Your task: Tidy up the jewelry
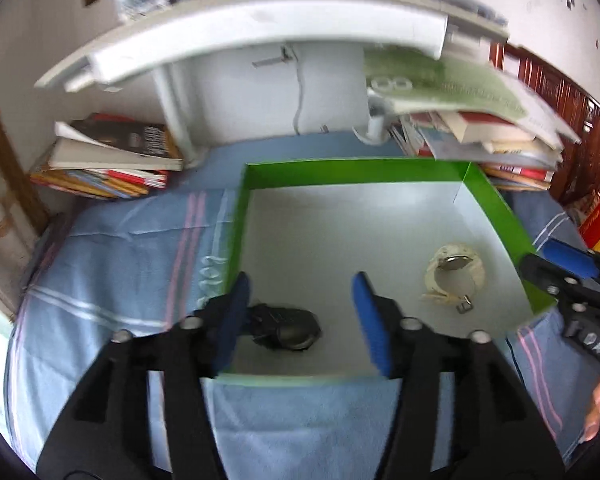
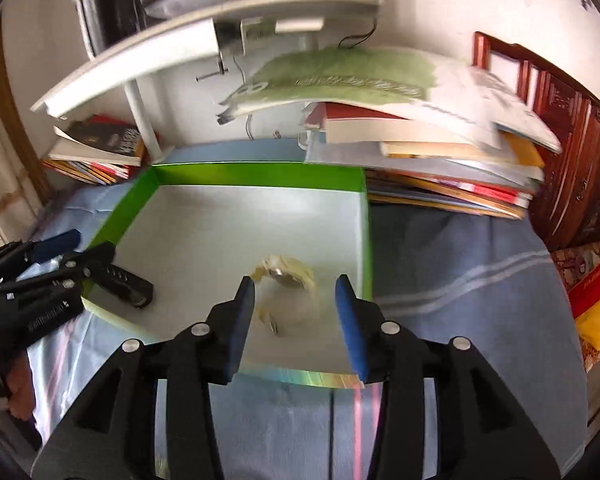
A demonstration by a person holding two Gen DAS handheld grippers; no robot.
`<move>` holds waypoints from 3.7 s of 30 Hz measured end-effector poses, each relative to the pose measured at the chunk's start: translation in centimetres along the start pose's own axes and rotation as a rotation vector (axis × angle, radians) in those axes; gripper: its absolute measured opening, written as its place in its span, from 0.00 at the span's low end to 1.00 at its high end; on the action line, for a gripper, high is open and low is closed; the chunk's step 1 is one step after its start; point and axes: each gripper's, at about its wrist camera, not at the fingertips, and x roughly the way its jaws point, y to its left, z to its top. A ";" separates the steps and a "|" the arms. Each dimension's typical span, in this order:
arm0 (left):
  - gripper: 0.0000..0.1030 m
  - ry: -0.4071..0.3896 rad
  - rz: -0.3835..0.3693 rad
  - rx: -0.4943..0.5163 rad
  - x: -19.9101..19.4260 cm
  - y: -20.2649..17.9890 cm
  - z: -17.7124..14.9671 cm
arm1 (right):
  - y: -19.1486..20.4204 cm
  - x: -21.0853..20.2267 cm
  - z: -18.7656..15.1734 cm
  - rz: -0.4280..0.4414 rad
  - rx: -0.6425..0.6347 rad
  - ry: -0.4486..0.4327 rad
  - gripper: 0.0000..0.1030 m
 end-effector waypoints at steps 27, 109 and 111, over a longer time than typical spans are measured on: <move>0.55 0.134 -0.014 0.028 -6.8 -0.9 -16.1 | 1.6 -4.9 -14.1 0.110 -0.060 0.147 0.40; 0.08 0.206 -0.035 -0.030 -4.4 0.6 -17.3 | -4.0 -2.8 -14.9 -0.075 0.041 0.157 0.29; 0.08 0.207 -0.036 -0.038 -4.3 0.6 -17.1 | -3.8 -2.8 -14.9 -0.056 0.038 0.155 0.26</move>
